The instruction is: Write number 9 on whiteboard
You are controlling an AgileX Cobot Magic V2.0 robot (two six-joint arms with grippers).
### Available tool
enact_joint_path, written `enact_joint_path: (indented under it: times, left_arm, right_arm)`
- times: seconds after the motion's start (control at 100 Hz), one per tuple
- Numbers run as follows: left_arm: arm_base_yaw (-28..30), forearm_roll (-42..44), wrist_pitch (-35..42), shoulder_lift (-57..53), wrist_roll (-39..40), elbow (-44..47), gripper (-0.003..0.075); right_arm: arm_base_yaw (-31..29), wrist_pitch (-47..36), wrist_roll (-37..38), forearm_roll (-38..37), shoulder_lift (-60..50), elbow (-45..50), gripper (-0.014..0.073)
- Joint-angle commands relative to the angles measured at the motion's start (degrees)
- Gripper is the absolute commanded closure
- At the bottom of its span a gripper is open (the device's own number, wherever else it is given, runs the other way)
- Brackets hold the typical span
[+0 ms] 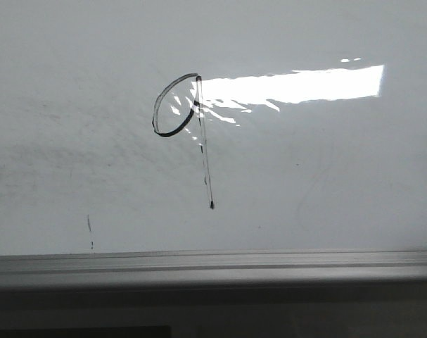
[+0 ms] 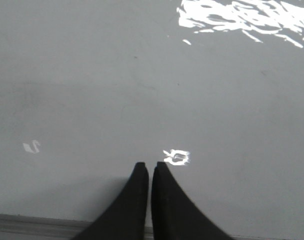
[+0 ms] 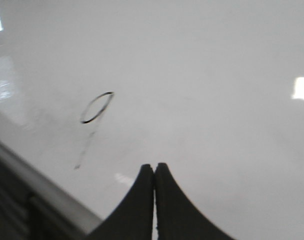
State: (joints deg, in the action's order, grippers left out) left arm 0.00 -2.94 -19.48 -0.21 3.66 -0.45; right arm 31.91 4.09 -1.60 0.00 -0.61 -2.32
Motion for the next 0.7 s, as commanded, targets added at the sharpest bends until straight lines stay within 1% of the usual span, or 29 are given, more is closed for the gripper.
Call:
enact_joint_path:
  times: [0.0, 0.09, 0.13, 0.22, 0.32, 0.38, 0.45, 0.6, 0.69]
  left_arm:
    - [0.0, -0.9, 2.2, -1.6, 0.1, 2.3, 0.0741]
    - [0.0, -0.9, 2.2, -1.6, 0.1, 2.3, 0.0741]
    - [0.0, -0.9, 2.2, -1.6, 0.1, 2.3, 0.0741]
    - [0.0, -0.9, 2.2, -1.6, 0.1, 2.3, 0.0741]
    - [0.0, -0.9, 2.2, -1.6, 0.1, 2.3, 0.0741]
    - [0.0, -0.9, 2.2, -1.6, 0.1, 2.3, 0.0741]
    - [0.0, -0.9, 2.2, -1.6, 0.1, 2.3, 0.0741]
    - [0.0, -0.9, 2.2, -1.6, 0.1, 2.3, 0.0741]
    - [0.0, -0.9, 2.2, -1.6, 0.1, 2.3, 0.0741]
  right_arm:
    - [-8.1, -11.5, -0.4, -1.2, 0.3, 1.3, 0.0657]
    - [-16.3, -13.7, -0.3, -1.2, 0.3, 3.8, 0.0657]
    - [-19.6, -10.1, -0.3, -1.2, 0.3, 3.7, 0.0657]
    - [-26.1, -5.3, -0.3, -1.2, 0.3, 3.7, 0.0657]
    - [-31.3, 0.7, -0.3, -1.2, -0.4, 3.7, 0.0657]
    - [-32.9, 2.8, -0.3, -1.2, -1.3, 3.7, 0.0657]
    - [-33.2, 4.8, -0.3, -1.1, -1.2, 3.7, 0.0657]
    - [-33.2, 13.5, -0.3, -1.1, -1.2, 3.7, 0.0657]
    - [-33.2, 13.3, -0.3, -1.0, -1.2, 3.7, 0.0657]
